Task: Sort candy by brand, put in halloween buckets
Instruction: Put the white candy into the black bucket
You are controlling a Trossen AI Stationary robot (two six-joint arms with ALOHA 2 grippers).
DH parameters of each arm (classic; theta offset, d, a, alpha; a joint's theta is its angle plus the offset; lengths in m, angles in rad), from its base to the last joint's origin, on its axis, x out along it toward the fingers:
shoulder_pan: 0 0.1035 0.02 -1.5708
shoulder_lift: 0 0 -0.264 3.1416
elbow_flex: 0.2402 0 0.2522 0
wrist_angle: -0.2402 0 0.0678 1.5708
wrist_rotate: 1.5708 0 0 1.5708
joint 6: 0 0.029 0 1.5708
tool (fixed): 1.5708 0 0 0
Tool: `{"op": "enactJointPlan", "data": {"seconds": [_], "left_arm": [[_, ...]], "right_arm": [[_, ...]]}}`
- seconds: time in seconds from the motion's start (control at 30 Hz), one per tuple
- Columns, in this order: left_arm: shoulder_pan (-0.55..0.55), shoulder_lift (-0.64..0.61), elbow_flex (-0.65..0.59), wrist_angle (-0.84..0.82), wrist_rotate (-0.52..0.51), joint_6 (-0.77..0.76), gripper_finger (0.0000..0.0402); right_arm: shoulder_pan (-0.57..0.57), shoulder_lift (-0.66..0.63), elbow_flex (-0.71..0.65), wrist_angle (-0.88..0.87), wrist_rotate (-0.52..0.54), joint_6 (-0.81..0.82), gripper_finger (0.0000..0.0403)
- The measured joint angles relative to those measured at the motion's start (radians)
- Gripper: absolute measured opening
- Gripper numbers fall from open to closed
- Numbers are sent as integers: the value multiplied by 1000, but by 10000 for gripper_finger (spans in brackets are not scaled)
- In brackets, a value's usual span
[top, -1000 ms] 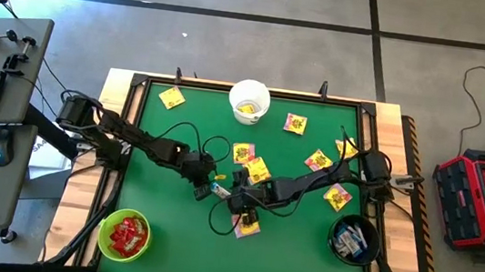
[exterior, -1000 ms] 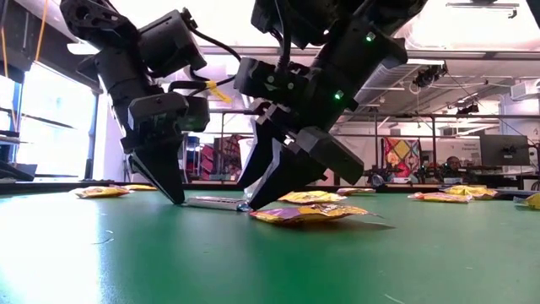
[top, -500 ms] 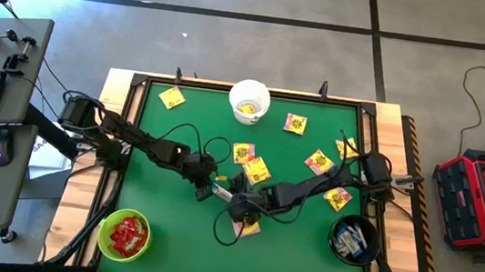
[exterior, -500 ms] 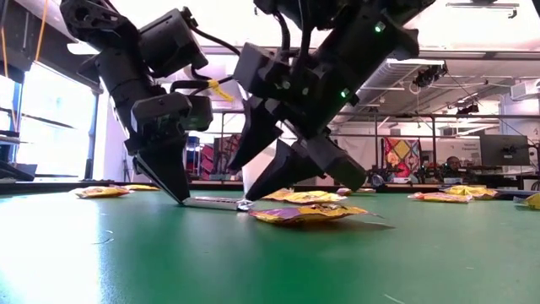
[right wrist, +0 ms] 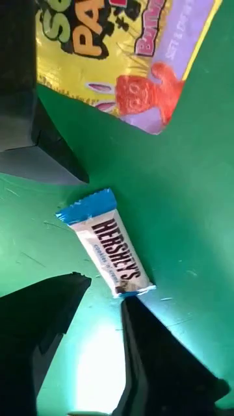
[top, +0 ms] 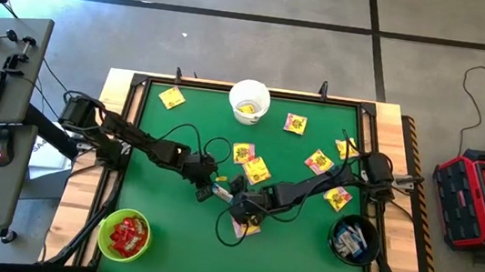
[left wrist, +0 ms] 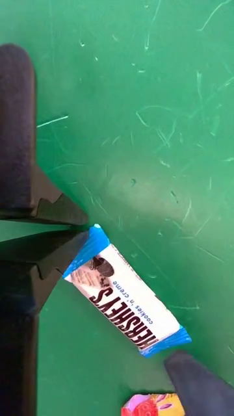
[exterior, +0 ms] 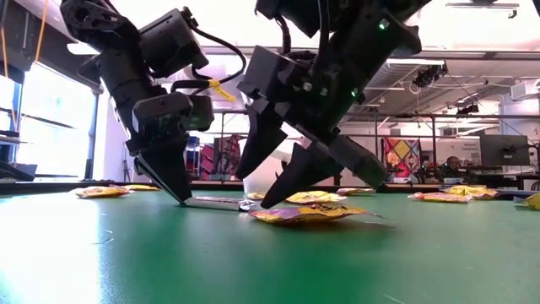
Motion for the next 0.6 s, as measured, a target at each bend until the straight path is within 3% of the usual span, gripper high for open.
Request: {"op": "enactJointPlan", "data": {"seconds": [0.37,0.6], "left_arm": [[0,1,-1,8,1,0,19],[-3,1,-1,8,-1,9,19]], "right_arm": [[-17,41,1,94,-18,-184,225],[-17,46,-1,140,5,-189,225]]}}
